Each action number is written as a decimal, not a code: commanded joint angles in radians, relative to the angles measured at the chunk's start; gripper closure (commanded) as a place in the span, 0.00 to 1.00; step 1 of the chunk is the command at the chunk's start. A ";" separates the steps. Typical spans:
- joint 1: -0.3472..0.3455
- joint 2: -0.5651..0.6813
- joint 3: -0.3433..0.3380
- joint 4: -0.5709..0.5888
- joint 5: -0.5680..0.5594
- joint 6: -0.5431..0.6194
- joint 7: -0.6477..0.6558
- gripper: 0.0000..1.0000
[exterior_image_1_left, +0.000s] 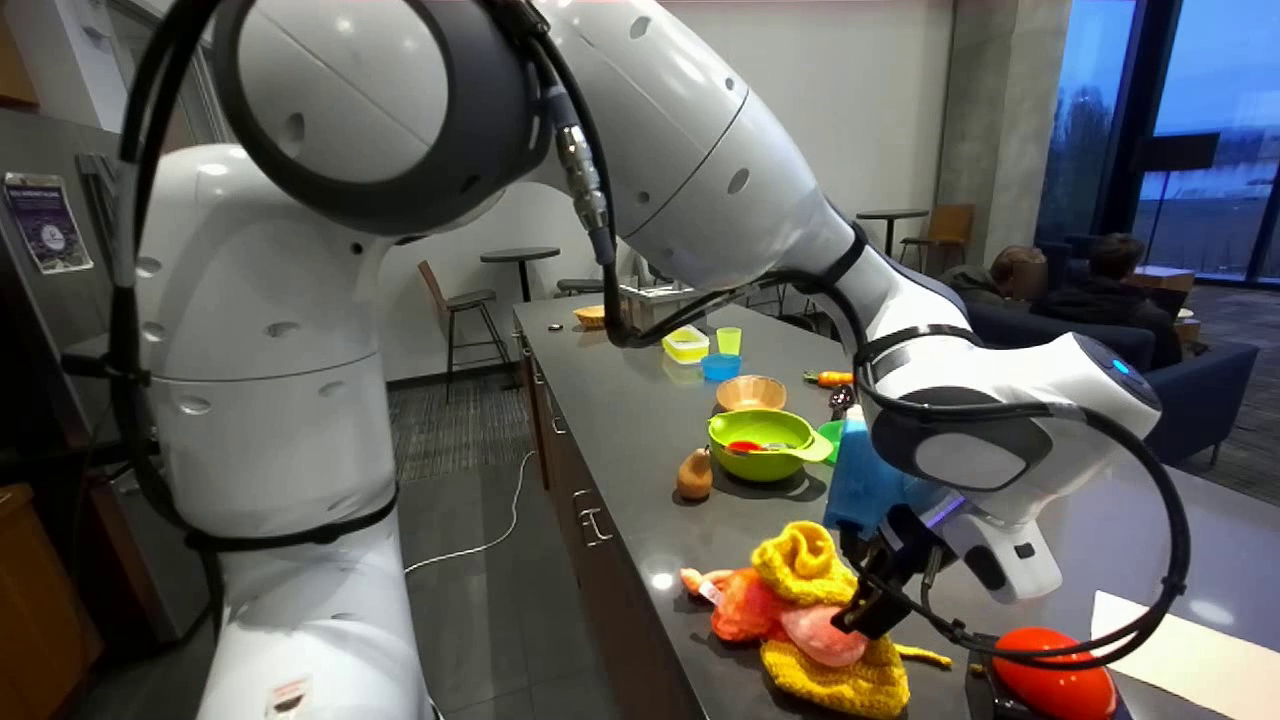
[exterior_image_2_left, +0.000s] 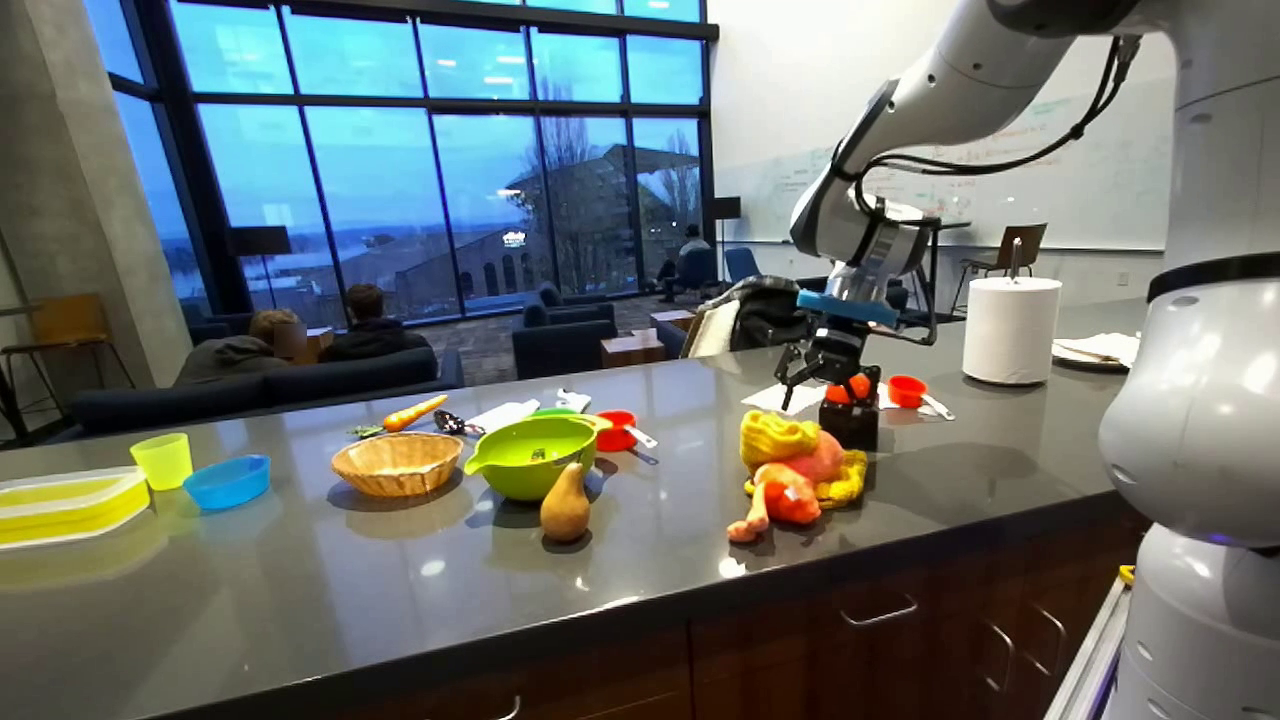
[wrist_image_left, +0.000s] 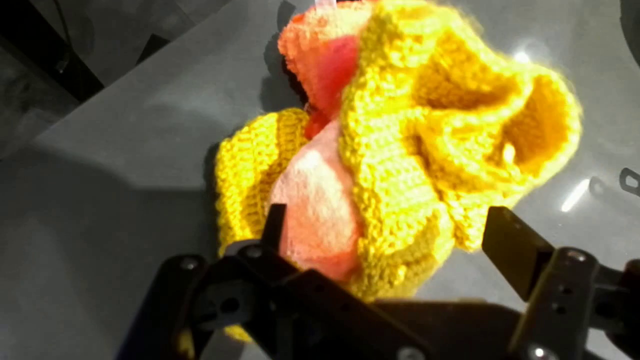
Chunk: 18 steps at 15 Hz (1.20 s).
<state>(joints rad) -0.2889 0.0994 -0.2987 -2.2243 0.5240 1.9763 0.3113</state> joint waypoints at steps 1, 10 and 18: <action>0.017 -0.030 0.011 0.019 -0.072 0.038 0.045 0.00; 0.046 -0.036 0.024 0.085 -0.239 0.054 0.168 0.00; 0.061 -0.028 0.041 0.098 -0.309 0.036 0.190 0.00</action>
<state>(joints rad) -0.2242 0.0714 -0.2607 -2.1284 0.2151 2.0146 0.5012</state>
